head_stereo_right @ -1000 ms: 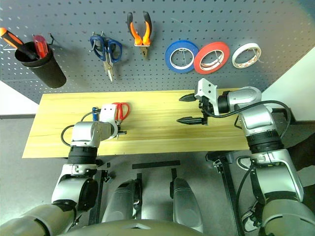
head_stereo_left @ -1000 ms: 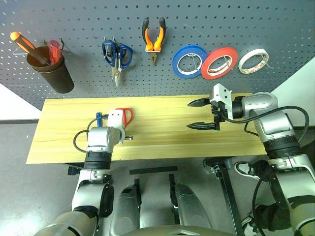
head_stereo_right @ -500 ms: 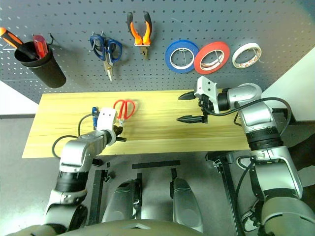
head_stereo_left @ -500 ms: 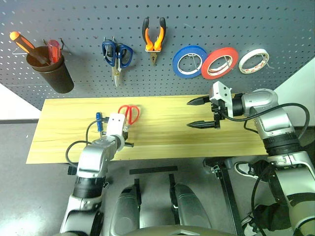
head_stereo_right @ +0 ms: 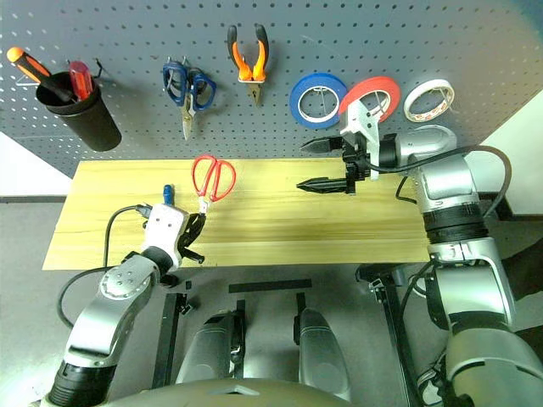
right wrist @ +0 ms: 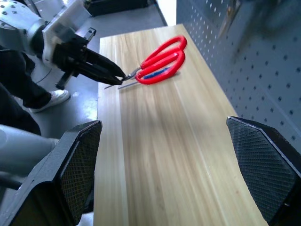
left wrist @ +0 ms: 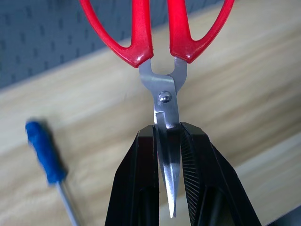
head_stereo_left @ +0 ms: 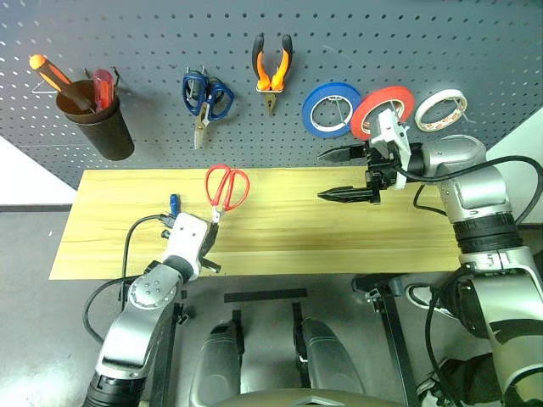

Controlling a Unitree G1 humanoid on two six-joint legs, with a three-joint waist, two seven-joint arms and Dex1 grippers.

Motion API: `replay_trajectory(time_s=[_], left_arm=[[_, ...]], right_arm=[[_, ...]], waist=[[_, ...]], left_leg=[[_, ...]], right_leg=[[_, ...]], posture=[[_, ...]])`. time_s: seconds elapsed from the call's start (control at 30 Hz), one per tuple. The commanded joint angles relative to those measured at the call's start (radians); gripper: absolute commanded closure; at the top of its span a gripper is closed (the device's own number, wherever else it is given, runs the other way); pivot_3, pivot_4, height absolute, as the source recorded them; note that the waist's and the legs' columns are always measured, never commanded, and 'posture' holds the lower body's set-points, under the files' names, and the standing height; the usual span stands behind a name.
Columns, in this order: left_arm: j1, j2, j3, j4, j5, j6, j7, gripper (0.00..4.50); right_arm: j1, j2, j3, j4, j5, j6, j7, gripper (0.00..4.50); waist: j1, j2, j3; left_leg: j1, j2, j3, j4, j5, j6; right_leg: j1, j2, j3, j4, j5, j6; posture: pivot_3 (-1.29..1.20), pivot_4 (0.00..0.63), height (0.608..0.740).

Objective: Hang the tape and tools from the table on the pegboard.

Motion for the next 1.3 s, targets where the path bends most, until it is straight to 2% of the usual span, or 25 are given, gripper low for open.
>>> replay_trajectory(time_s=[0.03,0.17,0.37,0.7,1.07,1.3], left_arm=[[0.011,0.003,0.022,-0.031,-0.047,-0.184,-0.084,4.17],[-0.041,0.000,0.052,0.015,-0.039,-0.360,-0.101,4.17],[-0.106,-0.010,0.089,0.079,-0.053,-0.477,-0.109,4.17],[-0.201,-0.020,0.139,0.161,-0.049,-0.512,-0.061,4.17],[-0.339,-0.056,0.109,0.376,0.058,-0.560,0.023,4.17],[-0.343,-0.067,0.101,0.428,0.082,-0.518,0.047,4.17]], right_arm=[[-0.046,0.011,-0.041,0.027,0.023,-0.012,-0.007,0.00],[-0.082,0.026,-0.071,0.044,0.052,0.016,-0.015,0.00],[-0.113,0.028,-0.094,0.067,0.078,0.036,-0.012,0.00],[-0.129,0.010,-0.136,0.007,0.144,0.098,0.012,0.00],[-0.127,0.000,-0.131,-0.025,0.138,0.098,-0.008,0.00],[-0.112,-0.007,-0.122,-0.044,0.134,0.103,-0.016,0.00]], waist=[[0.003,0.000,-0.011],[0.015,0.003,-0.032],[0.019,0.002,-0.060],[0.017,0.004,-0.083],[0.019,0.003,-0.096],[0.016,0.004,-0.097]], left_leg=[[0.000,0.000,0.000,0.000,0.000,0.000],[0.000,-0.001,0.004,0.000,0.000,0.000],[0.000,-0.001,0.006,0.000,0.000,0.000],[0.001,0.000,0.006,0.000,0.000,0.001],[0.001,-0.001,0.006,0.001,0.000,0.001],[0.001,0.000,0.006,0.001,0.000,0.001]], right_leg=[[0.000,0.000,0.000,0.000,0.000,0.000],[0.000,0.003,0.000,0.000,0.000,0.000],[0.000,0.003,0.001,0.000,0.000,0.000],[0.000,0.004,0.002,0.001,0.000,0.000],[0.000,0.005,0.002,0.001,0.000,0.000],[0.000,0.006,0.003,0.002,0.000,0.000]], posture=[[0.10,0.137,0.740],[0.10,0.119,0.740],[0.10,0.105,0.740],[0.09,0.094,0.740],[0.07,0.103,0.740],[0.06,0.118,0.740]])
